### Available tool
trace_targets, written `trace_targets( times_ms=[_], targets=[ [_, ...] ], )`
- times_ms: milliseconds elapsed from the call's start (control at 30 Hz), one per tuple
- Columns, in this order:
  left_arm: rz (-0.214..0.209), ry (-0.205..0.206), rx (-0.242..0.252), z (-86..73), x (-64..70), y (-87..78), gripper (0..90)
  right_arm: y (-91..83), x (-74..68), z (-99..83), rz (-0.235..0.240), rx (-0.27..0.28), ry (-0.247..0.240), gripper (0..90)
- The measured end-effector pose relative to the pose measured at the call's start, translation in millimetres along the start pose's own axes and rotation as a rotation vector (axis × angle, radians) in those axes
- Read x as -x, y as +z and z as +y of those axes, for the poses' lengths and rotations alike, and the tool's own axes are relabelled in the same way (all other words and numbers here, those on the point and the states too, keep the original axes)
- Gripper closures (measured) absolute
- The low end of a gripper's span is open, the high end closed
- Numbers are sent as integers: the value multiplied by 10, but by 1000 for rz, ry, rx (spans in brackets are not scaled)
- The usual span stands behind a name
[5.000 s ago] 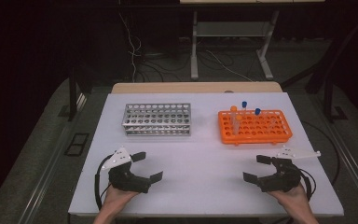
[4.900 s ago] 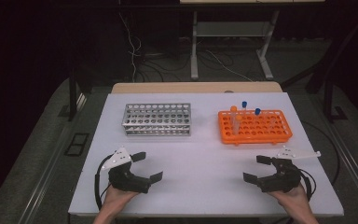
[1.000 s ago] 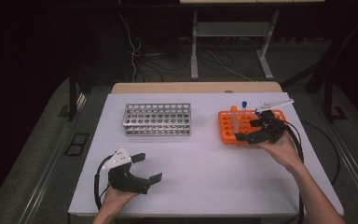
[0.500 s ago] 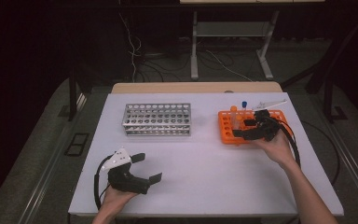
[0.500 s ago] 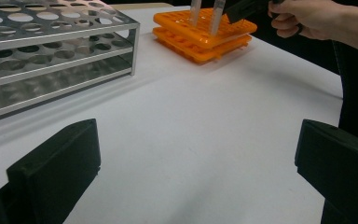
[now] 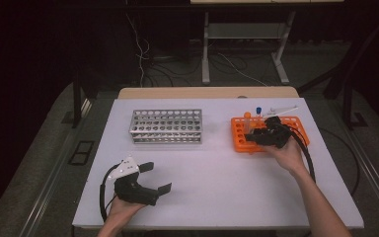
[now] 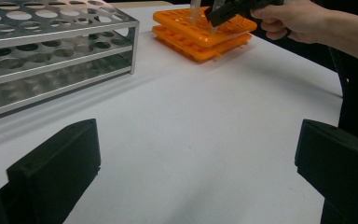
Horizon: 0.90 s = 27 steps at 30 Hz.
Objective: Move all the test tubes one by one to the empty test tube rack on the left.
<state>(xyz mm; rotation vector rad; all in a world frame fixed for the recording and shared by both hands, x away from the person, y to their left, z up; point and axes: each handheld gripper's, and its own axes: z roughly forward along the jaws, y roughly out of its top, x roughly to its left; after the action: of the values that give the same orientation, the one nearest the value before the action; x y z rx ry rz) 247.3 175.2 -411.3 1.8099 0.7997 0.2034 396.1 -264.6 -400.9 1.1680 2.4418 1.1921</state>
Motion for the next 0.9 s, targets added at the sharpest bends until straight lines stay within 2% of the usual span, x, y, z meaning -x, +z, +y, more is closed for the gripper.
trace_targets(
  times_ms=[33,67,200,533,733,900],
  targets=[
    [0,0,-1,0,0,1,0,8,-14,2,1,-3,-5,718],
    [0,2,-3,0,-1,0,0,14,-27,5,-3,1,-15,732],
    [-1,1,-4,0,-1,0,0,-3,-73,38,-31,4,-52,737],
    [-21,9,-46,39,43,46,0,-154,-144,193,-46,-3,-93,738],
    [-41,6,-57,121,37,51,0,-249,-233,308,-8,-8,-120,739],
    [-68,17,-58,266,51,67,0,-308,-329,388,27,-21,-148,739]
  ],
)
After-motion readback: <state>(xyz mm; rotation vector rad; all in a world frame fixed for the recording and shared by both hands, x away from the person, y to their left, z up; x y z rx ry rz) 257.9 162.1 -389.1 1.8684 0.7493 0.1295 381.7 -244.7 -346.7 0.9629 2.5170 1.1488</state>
